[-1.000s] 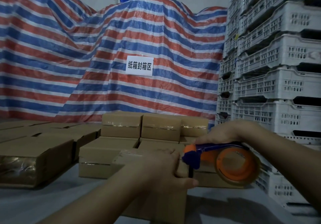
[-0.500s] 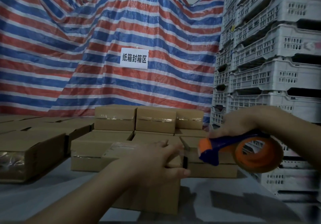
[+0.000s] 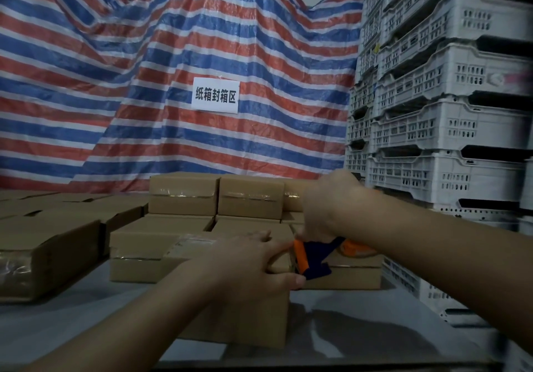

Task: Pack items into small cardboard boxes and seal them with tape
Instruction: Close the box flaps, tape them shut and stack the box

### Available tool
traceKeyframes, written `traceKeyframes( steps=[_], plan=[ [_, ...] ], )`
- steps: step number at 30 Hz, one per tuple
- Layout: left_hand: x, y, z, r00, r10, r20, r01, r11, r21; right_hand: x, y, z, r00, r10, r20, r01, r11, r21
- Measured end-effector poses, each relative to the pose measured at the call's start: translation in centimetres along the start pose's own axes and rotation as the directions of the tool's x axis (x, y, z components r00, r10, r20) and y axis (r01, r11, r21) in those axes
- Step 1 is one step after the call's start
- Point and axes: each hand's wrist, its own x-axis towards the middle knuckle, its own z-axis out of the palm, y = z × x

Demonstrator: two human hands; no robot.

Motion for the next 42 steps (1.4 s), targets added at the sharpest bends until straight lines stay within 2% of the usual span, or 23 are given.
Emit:
traceKeyframes(
  steps=[3,6,8,11,14,17,23,27,33,35,37,38,39,40,41,42],
  plan=[
    [-0.2,0.2,-0.3,1.000,-0.003,0.006,0.003,1.000,-0.009,-0.1,-0.6,-0.9,1.000,-0.011,-0.003,0.011,0.997,-0.071],
    [-0.4,0.3,-0.5,1.000,0.002,-0.001,-0.002,1.000,-0.009,-0.4,-2.0,-0.3,0.997,-0.074,0.008,0.073,0.948,-0.311],
    [-0.6,0.3,-0.4,1.000,0.004,-0.011,-0.004,1.000,-0.002,-0.4,-3.1,1.8,0.988,-0.123,0.091,0.150,0.897,-0.417],
    [-0.6,0.2,-0.3,0.999,0.010,-0.033,-0.010,1.000,0.021,-0.1,-2.8,5.6,0.990,-0.074,0.123,0.102,0.965,-0.243],
    [-0.6,0.3,-0.5,0.999,0.017,-0.035,-0.017,1.000,0.006,0.0,-1.4,9.0,1.000,-0.002,-0.003,0.002,1.000,-0.008],
    [-0.6,0.3,-0.6,1.000,0.017,-0.025,-0.018,1.000,-0.019,0.1,-1.5,11.9,0.985,0.099,-0.143,-0.076,0.984,0.160],
    [-0.6,0.5,-0.7,0.999,0.031,-0.029,-0.032,0.999,-0.036,-0.4,-3.1,15.4,0.941,0.214,-0.261,-0.109,0.925,0.365],
    [-0.5,0.4,-0.6,0.999,0.028,-0.029,-0.028,0.999,-0.019,-0.6,-4.1,17.1,0.926,0.281,-0.252,-0.150,0.886,0.439],
    [-0.5,0.4,-0.6,0.999,0.038,-0.033,-0.038,0.999,-0.005,-1.0,-3.8,17.3,0.938,0.314,-0.148,-0.196,0.831,0.520],
    [-0.5,0.5,-0.6,0.998,0.050,-0.034,-0.051,0.999,-0.017,-1.1,-3.1,15.9,0.902,0.359,-0.240,-0.169,0.805,0.569],
    [-0.6,0.4,-0.6,0.998,0.056,-0.032,-0.057,0.998,-0.029,-1.2,-2.6,14.5,0.843,0.392,-0.368,-0.018,0.705,0.709],
    [-0.6,0.4,-0.6,0.998,0.055,-0.029,-0.055,0.998,-0.025,-1.0,-2.7,13.7,0.840,0.395,-0.371,0.086,0.579,0.811],
    [-0.6,0.4,-0.6,0.998,0.053,-0.026,-0.054,0.998,-0.018,-0.8,-2.8,12.7,0.861,0.394,-0.322,0.177,0.362,0.915],
    [-0.5,0.3,-0.6,0.998,0.051,-0.021,-0.052,0.999,-0.011,-0.4,-3.2,11.7,0.899,0.375,-0.225,0.213,0.075,0.974],
    [-0.5,0.3,-0.6,0.999,0.050,-0.018,-0.050,0.999,-0.007,0.2,-3.6,10.8,0.935,0.335,-0.112,0.191,-0.212,0.958],
    [-0.5,0.3,-0.6,0.998,0.052,-0.018,-0.052,0.999,-0.005,0.8,-4.1,10.2,0.961,0.277,-0.019,0.140,-0.425,0.894]
  ],
)
